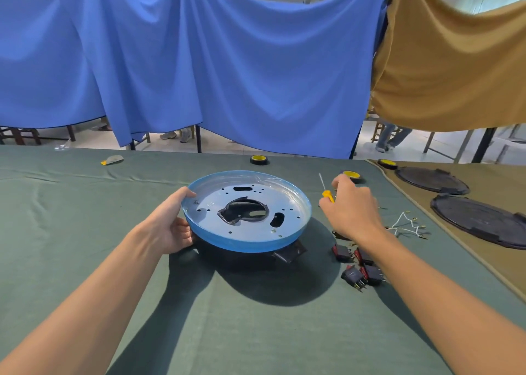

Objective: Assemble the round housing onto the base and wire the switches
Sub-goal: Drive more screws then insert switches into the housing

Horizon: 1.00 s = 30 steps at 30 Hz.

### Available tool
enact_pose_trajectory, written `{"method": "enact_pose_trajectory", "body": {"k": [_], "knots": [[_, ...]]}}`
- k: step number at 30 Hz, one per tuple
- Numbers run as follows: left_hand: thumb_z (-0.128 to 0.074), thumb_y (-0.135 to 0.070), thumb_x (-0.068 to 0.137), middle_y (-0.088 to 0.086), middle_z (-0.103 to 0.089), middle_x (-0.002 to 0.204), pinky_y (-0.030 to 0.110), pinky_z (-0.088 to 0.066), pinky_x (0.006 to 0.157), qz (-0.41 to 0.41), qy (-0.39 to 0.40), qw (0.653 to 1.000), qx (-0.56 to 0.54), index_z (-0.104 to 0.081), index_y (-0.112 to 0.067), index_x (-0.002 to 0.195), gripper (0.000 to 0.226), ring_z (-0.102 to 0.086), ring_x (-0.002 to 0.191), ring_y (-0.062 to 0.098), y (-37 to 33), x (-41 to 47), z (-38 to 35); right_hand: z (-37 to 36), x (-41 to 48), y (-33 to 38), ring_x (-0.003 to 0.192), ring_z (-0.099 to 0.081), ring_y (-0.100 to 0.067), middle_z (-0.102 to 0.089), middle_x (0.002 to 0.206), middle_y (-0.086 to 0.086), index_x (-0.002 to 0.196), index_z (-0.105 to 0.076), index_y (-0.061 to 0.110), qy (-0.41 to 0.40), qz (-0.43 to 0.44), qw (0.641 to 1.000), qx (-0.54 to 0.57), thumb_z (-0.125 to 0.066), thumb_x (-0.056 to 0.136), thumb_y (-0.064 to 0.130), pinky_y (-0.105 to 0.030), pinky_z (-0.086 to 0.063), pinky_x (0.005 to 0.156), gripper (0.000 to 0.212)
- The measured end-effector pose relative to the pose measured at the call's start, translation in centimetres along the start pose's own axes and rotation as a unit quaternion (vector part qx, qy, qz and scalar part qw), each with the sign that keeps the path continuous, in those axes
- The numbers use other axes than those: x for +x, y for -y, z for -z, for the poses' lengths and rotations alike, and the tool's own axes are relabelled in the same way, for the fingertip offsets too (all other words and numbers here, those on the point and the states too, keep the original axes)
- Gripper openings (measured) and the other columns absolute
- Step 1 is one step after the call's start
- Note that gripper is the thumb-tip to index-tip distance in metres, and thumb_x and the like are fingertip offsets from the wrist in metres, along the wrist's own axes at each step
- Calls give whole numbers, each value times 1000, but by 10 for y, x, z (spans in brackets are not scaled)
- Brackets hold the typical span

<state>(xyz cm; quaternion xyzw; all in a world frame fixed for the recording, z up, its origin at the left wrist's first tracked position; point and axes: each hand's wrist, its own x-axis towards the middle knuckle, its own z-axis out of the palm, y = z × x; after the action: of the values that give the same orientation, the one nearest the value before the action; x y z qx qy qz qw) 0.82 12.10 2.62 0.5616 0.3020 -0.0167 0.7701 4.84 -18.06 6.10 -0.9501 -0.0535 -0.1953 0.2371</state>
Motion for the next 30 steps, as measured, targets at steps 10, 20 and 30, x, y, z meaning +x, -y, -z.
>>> {"method": "enact_pose_trajectory", "body": {"k": [10, 20, 30], "knots": [[-76, -41, 66, 13, -68, 92, 32, -59, 64, 33, 74, 996, 37, -62, 0, 109, 61, -65, 74, 27, -6, 16, 6, -8, 22, 54, 96, -58, -22, -64, 94, 5, 106, -57, 28, 14, 140, 966, 216, -63, 92, 31, -30, -50, 77, 16], [-72, -72, 62, 14, -61, 96, 36, -59, 74, 32, 134, 988, 68, -61, -2, 109, 85, -61, 82, 27, -7, 33, 12, -33, 36, 107, 81, -71, -25, -68, 91, -7, 109, -56, 16, 30, 116, 905, 409, -69, 86, 12, -43, -59, 77, 27], [-74, -63, 60, 23, -64, 92, 35, -59, 71, 38, 213, 961, 171, -61, 5, 103, 81, -68, 79, 33, -8, 25, 25, -53, 31, 144, 75, -66, -10, -57, 81, 15, 121, -54, 17, -29, 247, 899, 360, -63, 91, 15, -12, -51, 65, 32]]}}
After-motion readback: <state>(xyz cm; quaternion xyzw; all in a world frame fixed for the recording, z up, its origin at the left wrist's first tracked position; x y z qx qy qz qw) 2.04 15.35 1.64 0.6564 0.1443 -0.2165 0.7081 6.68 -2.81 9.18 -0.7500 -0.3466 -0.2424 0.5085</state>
